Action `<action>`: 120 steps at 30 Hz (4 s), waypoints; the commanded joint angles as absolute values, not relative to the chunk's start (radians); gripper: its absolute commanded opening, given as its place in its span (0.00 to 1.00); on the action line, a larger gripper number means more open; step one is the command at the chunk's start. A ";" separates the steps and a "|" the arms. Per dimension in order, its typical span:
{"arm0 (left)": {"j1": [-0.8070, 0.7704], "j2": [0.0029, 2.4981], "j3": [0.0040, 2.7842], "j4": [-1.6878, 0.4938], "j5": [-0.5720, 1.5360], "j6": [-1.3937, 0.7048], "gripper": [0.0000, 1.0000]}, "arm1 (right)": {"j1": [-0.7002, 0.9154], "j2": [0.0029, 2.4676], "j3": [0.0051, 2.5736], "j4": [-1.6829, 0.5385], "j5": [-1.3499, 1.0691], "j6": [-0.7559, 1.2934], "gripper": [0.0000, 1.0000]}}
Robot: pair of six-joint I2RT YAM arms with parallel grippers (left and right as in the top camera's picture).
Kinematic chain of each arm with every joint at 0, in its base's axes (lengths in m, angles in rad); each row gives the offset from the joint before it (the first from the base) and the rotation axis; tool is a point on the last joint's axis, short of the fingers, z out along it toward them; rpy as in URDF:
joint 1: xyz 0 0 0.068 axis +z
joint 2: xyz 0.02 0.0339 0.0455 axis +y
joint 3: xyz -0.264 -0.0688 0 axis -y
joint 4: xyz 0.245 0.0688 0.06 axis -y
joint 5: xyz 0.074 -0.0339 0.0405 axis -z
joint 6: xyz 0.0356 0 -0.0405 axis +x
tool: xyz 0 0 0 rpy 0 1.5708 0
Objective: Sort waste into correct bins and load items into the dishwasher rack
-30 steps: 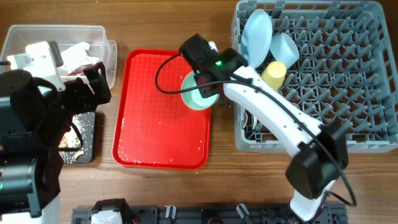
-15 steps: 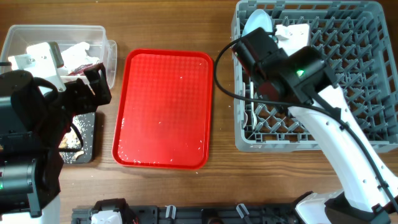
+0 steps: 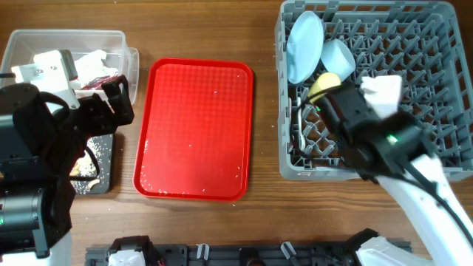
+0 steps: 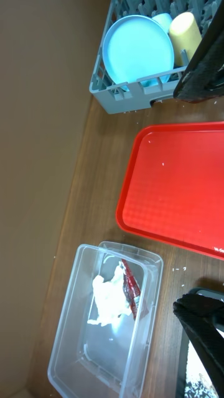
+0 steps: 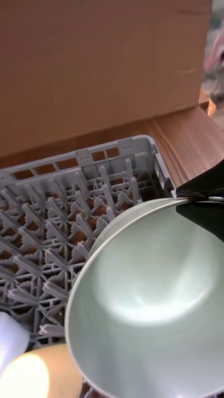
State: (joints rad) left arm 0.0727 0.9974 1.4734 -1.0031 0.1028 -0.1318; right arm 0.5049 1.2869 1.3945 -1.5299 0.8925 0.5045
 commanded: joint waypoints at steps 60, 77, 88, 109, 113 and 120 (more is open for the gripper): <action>0.074 0.980 1.478 -1.003 0.149 -0.108 1.00 | 0.721 1.784 1.164 -1.141 1.027 0.157 0.47; 0.074 0.980 1.478 -0.992 0.149 -0.108 1.00 | 0.721 1.594 1.461 -1.134 0.474 0.428 0.68; 0.074 0.997 1.478 -1.082 0.205 -0.008 1.00 | 0.721 1.016 1.622 -1.267 0.302 0.564 0.54; 0.108 0.450 1.150 -0.992 0.191 0.102 1.00 | 0.721 1.376 1.622 -1.287 0.302 0.665 1.00; 0.153 0.138 0.716 -0.745 0.355 0.131 1.00 | 0.721 1.509 1.622 -1.283 0.302 0.665 1.00; 0.167 0.051 0.318 -0.480 0.482 0.139 1.00 | 0.721 1.694 1.622 -1.120 0.302 0.664 1.00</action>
State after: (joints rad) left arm 0.1593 0.0772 0.3889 -0.5220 0.4335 0.1364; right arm 0.7185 1.6535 1.6192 -1.1614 0.3023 0.6518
